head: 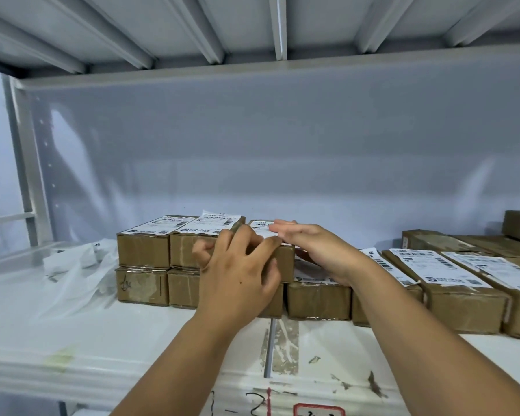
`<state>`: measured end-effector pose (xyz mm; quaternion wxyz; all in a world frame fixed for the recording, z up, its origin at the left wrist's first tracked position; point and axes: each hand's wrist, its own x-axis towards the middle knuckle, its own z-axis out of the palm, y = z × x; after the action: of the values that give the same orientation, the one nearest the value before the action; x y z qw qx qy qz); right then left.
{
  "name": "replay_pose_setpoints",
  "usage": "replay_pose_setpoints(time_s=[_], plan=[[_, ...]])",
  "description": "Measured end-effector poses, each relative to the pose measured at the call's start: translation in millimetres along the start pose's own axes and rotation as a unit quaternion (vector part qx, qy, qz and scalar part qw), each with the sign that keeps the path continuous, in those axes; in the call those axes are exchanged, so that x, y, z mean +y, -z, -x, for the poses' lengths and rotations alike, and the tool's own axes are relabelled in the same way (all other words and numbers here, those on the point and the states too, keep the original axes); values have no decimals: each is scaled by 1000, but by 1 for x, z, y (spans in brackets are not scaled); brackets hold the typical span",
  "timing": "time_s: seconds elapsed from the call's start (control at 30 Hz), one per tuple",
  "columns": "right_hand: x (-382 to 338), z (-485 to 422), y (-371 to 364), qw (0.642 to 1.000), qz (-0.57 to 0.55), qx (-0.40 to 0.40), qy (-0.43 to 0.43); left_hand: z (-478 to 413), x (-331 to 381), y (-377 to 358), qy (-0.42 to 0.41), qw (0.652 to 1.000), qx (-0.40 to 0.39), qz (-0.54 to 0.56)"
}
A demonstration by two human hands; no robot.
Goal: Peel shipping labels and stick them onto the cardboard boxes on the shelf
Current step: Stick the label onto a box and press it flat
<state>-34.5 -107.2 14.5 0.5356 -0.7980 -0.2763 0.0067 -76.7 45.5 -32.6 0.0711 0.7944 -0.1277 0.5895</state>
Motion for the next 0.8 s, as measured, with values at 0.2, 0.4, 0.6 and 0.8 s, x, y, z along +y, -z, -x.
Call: replay_pose_setpoints(time_s=[0.2,0.4,0.6,0.8], plan=[[1,1,0,1000,18,-10,9,-3,-9,3,52,992,62,-93],[0,9,-5,991,134,-7,21,-3,-7,2,68,987,77,-126],[0,14,-11,980,189,37,60,-3,-17,7,105,991,41,-77],[3,13,-14,962,247,77,88,-2,-25,2,95,995,-36,-1]])
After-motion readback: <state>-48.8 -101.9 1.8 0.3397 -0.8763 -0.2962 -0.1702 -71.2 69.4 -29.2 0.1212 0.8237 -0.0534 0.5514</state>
